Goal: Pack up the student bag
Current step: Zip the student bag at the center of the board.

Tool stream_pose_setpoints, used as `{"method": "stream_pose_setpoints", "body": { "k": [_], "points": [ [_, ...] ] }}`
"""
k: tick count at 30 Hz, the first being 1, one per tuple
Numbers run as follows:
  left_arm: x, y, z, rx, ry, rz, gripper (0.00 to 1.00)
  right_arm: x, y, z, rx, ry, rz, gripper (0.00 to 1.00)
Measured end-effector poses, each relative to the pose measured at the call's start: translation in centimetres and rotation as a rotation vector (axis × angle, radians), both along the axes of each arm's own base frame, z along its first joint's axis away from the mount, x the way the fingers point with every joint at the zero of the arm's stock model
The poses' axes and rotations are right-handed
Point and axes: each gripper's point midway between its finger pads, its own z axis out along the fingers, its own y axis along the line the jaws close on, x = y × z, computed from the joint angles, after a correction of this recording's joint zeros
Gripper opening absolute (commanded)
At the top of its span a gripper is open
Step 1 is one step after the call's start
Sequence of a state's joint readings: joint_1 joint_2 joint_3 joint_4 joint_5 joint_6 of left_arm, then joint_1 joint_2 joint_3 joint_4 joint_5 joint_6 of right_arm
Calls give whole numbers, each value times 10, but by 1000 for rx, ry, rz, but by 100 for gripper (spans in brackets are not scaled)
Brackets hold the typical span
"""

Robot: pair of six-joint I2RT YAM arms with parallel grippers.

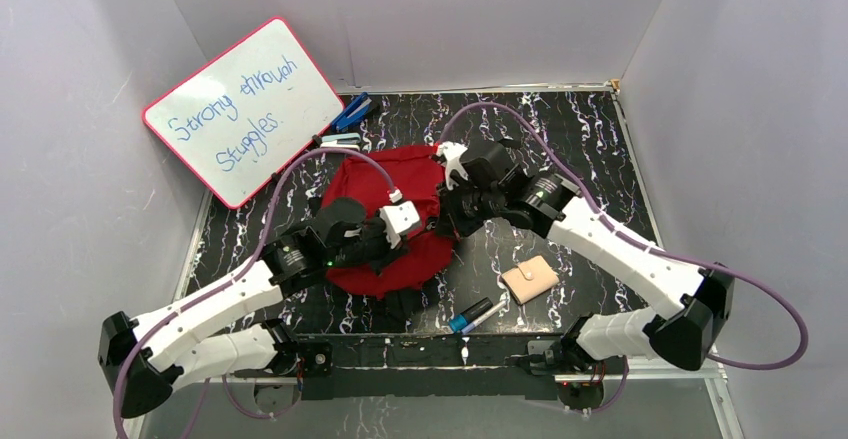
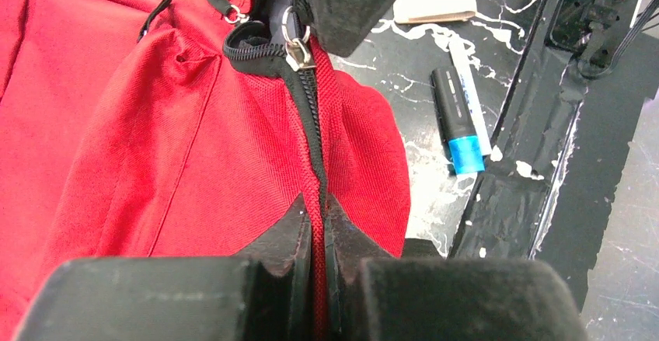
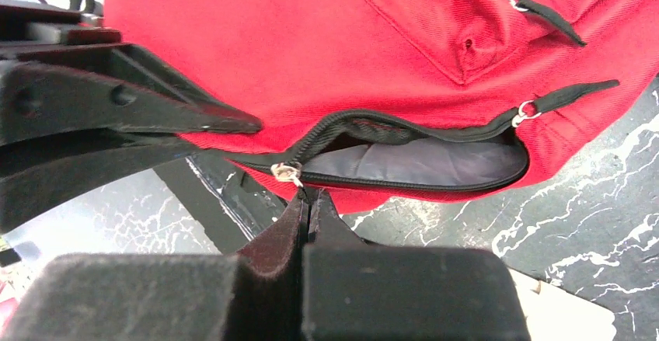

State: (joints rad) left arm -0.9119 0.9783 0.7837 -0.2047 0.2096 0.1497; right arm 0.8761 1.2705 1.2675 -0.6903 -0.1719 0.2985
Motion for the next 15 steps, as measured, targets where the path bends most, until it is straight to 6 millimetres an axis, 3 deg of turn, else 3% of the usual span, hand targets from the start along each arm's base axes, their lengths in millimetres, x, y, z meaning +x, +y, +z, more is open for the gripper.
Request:
{"method": "stream_pose_setpoints", "body": {
  "k": [15],
  "points": [
    [-7,23,-2,83,1,17,0,22,2,-21,-157,-17,-61,0]
  ]
}}
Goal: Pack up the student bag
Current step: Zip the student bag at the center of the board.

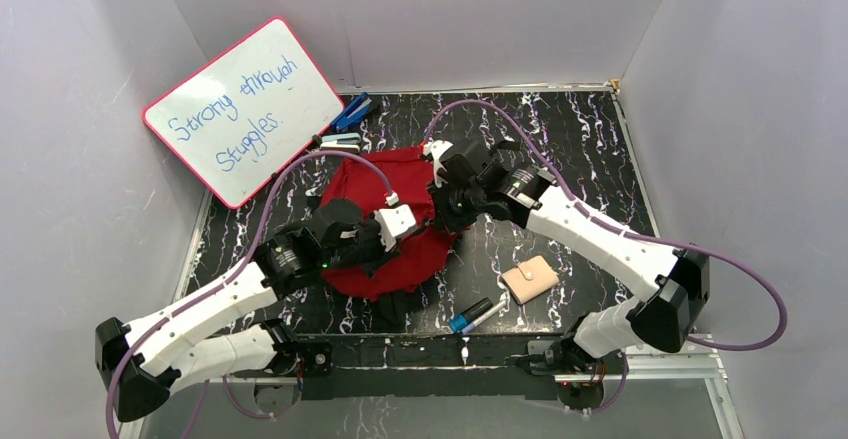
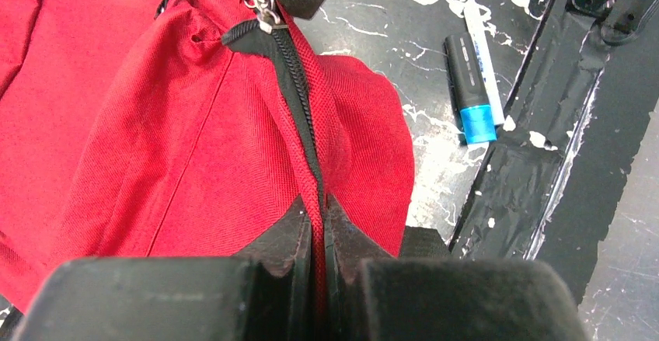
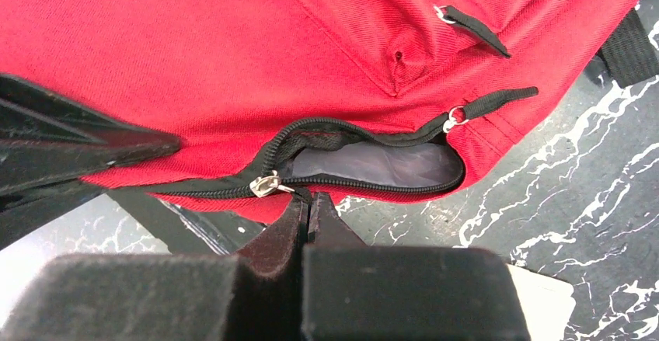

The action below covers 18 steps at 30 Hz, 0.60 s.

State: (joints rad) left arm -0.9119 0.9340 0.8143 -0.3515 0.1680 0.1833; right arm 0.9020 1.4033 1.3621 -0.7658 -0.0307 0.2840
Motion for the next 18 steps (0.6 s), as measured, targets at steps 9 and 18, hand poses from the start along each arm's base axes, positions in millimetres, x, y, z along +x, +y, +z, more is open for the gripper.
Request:
{"method": "stream_pose_setpoints", "body": {
  "k": [9,18],
  "points": [
    [-2,8,-1,29,0,7,0,8,-6,-16,-78,1,-48,0],
    [-5,19,7,47,-13,21,0,18,-18,-30,-156,2,-105,0]
  ]
}}
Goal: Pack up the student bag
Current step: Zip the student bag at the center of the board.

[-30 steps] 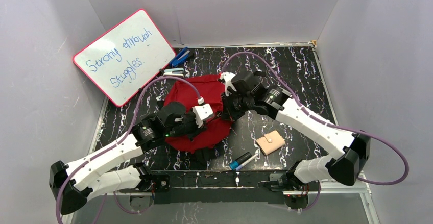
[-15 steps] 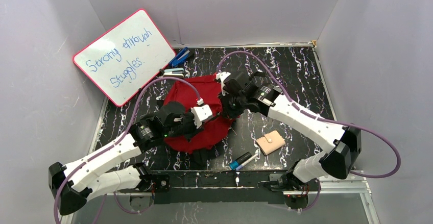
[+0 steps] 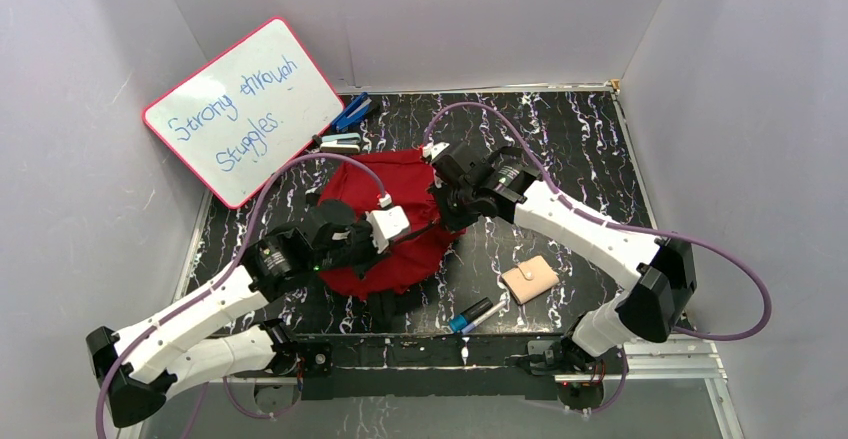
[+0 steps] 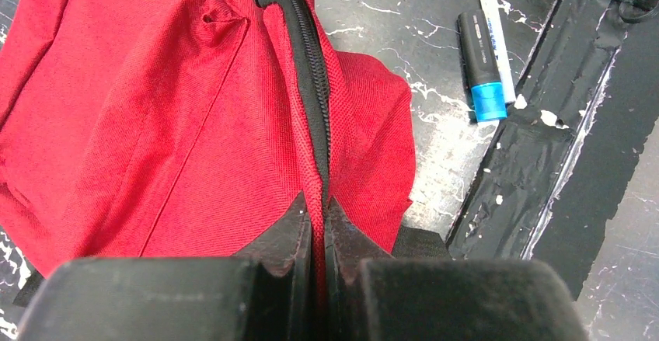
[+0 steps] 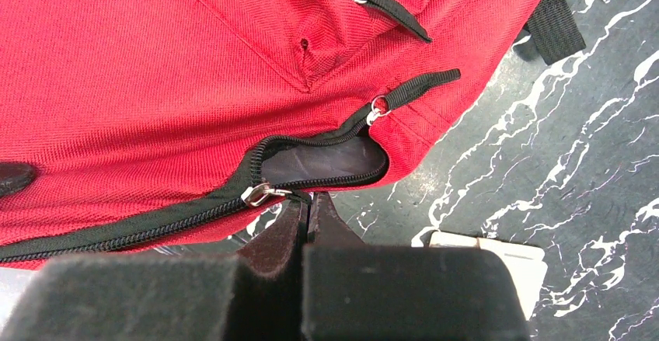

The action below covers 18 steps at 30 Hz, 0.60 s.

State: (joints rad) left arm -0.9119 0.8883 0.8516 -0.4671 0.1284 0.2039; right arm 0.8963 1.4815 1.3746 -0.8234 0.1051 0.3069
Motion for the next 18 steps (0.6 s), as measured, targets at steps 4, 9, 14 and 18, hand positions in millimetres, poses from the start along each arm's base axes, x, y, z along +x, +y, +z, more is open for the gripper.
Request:
{"method": "stream_pose_setpoints", "body": {
  "k": [4,9,14,18],
  "points": [
    [1,3,3,14,-8,4,0,1,-2,1,-7,-3,-8,0],
    [5,11,15,39,-35,32,0,6,-4,-4,-19,1,-21,0],
    [8,27,21,75,-71,76,0,7,8,0,45,17,34,0],
    [12,40,27,96,-110,126,0,6,12,-2,63,19,55,0]
  ]
}}
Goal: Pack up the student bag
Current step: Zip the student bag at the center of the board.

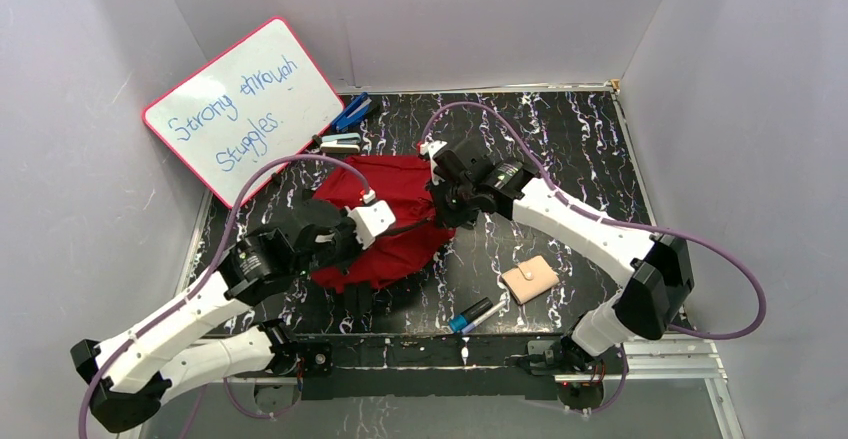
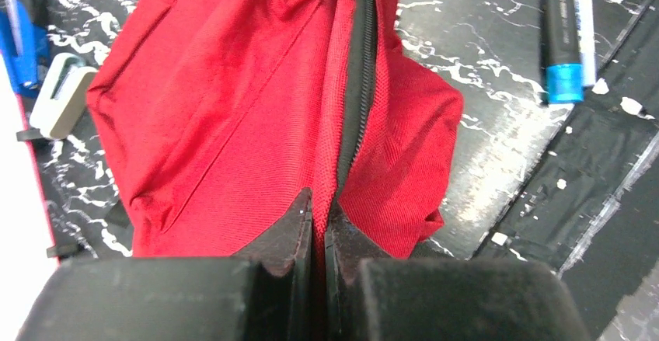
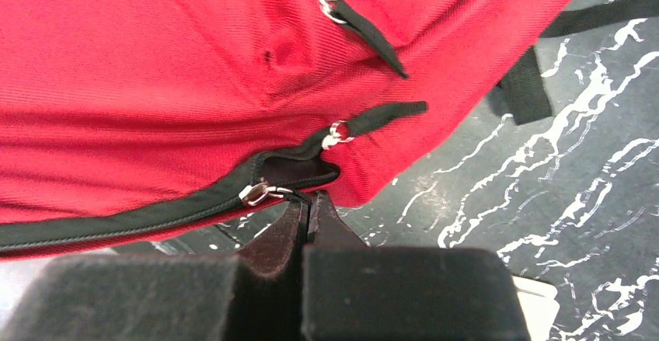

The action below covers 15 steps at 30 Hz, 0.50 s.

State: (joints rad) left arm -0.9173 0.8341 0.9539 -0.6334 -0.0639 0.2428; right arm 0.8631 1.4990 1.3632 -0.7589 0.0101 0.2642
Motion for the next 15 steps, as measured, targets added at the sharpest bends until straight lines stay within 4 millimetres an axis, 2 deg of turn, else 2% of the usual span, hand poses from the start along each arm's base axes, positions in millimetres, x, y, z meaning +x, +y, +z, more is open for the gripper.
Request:
{"method": "stream_pose_setpoints", "body": {
  "k": [6,8,15],
  "points": [
    [9,23,17,-6,-86,108,0,12,-11,-19,-45,5,-60,0],
    [9,29,23,-22,-112,134,0,17,-8,-23,-33,17,-76,0],
    [9,42,33,-48,-150,182,0,29,11,-14,51,0,-80,0]
  ]
}}
